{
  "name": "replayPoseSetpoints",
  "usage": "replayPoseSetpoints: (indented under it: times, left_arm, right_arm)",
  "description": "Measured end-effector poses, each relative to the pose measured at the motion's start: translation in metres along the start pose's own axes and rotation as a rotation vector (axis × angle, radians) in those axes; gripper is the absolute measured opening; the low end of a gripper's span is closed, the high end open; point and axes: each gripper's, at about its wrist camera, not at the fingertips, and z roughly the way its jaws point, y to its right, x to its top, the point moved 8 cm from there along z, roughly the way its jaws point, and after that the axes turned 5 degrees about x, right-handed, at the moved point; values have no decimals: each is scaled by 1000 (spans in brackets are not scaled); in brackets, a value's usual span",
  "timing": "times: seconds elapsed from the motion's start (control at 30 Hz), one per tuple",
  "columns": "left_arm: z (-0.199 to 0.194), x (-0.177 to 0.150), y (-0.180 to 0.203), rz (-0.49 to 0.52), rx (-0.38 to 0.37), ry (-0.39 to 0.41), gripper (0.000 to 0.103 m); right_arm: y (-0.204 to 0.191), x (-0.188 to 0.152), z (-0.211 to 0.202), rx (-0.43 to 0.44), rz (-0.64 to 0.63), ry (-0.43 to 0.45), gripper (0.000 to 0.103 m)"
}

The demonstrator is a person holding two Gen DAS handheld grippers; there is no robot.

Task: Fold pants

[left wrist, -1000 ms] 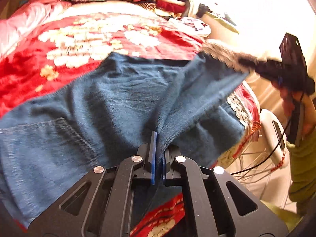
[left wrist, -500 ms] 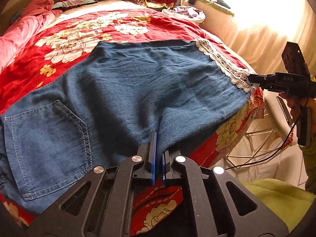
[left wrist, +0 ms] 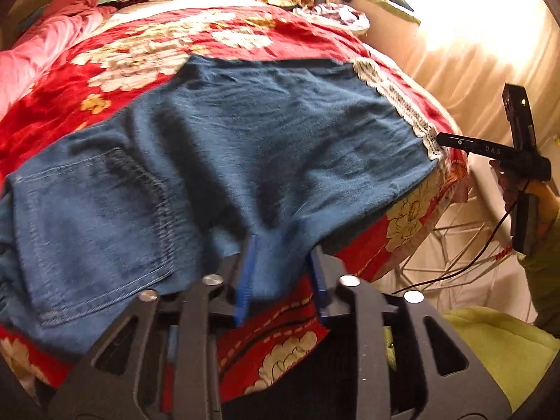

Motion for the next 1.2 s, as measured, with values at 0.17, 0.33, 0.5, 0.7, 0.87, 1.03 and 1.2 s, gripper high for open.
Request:
replayPoseSetpoints:
  times: [0.17, 0.33, 0.5, 0.7, 0.87, 1.03, 1.2]
  left_arm:
    - [-52, 1, -52, -141, 78, 109, 43]
    - [-86, -13, -133, -331, 283, 156, 61]
    - [-76, -32, -183, -476, 351, 105, 69]
    - [-52, -21, -187, -447, 375, 103, 32]
    - [-73, -20, -210, -455, 422, 147, 32]
    - [-55, -34, -212, -479, 410, 95, 41]
    - [-99, -15, -200, -439, 472, 177, 44]
  right_arm:
    - [-21, 21, -24, 10, -78, 91, 33]
    - [-70, 14, -4, 88, -215, 52, 39]
    - [-97, 1, 22, 126, -280, -16, 39]
    - [-82, -9, 38, 75, -260, -76, 39]
    - [-66, -12, 38, 63, -230, -79, 39]
    - [-67, -14, 41, 60, -247, -85, 42]
    - [-60, 18, 13, 84, -242, 27, 42]
